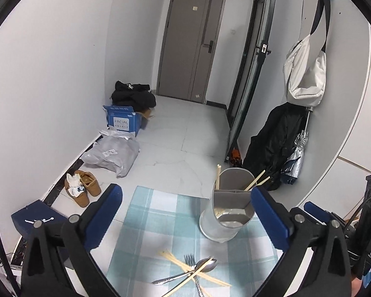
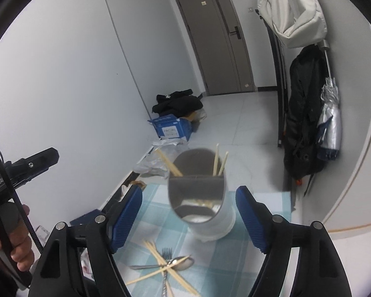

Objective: Organize utensils
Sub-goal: 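Move both open tools back down toward the remaining utensils, then close the right tool on a wooden chopstick and lift it, then close the left tool on the metal spoon while the right tool holds its chopstick, then lift the spoon and chopstick with both tools and carry them over the holder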

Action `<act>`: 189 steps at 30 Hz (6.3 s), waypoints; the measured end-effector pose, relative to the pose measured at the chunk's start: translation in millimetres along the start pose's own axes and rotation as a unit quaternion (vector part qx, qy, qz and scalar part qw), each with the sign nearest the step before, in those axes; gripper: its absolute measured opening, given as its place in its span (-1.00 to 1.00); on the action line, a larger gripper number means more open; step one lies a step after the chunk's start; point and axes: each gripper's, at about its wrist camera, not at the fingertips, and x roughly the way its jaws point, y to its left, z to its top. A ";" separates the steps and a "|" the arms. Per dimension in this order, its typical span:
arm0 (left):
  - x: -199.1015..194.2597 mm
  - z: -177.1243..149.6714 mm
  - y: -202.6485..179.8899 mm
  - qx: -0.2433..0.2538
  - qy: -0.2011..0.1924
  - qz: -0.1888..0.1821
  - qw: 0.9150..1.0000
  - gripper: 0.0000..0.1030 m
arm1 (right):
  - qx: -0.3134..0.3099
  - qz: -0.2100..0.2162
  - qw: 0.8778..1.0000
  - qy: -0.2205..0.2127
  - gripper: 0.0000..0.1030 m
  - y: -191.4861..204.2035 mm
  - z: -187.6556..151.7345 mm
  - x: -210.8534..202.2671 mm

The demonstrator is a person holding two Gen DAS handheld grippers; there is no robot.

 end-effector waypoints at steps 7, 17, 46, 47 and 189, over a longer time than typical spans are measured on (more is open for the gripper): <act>0.0 -32.3 5.3 0.011 -0.009 0.020 1.000 0.98 | -0.002 -0.006 1.000 0.011 0.63 12.7 -38.8 -2.8; 17.6 -77.5 22.3 -0.019 0.020 0.008 1.000 0.98 | 0.000 -0.020 0.999 0.043 0.63 15.7 -91.2 9.2; 45.0 -107.5 84.2 -0.076 0.074 0.032 0.994 0.98 | 0.020 -0.066 0.978 0.196 0.55 0.7 -154.0 87.5; 47.0 -107.5 84.7 -0.076 0.077 0.034 0.994 0.98 | 0.020 -0.062 0.978 0.200 0.54 2.5 -153.7 90.5; 162.0 -142.0 -61.0 0.329 0.329 -0.136 0.875 -0.43 | 0.292 -0.015 0.953 0.076 -0.93 -145.6 -123.4 26.5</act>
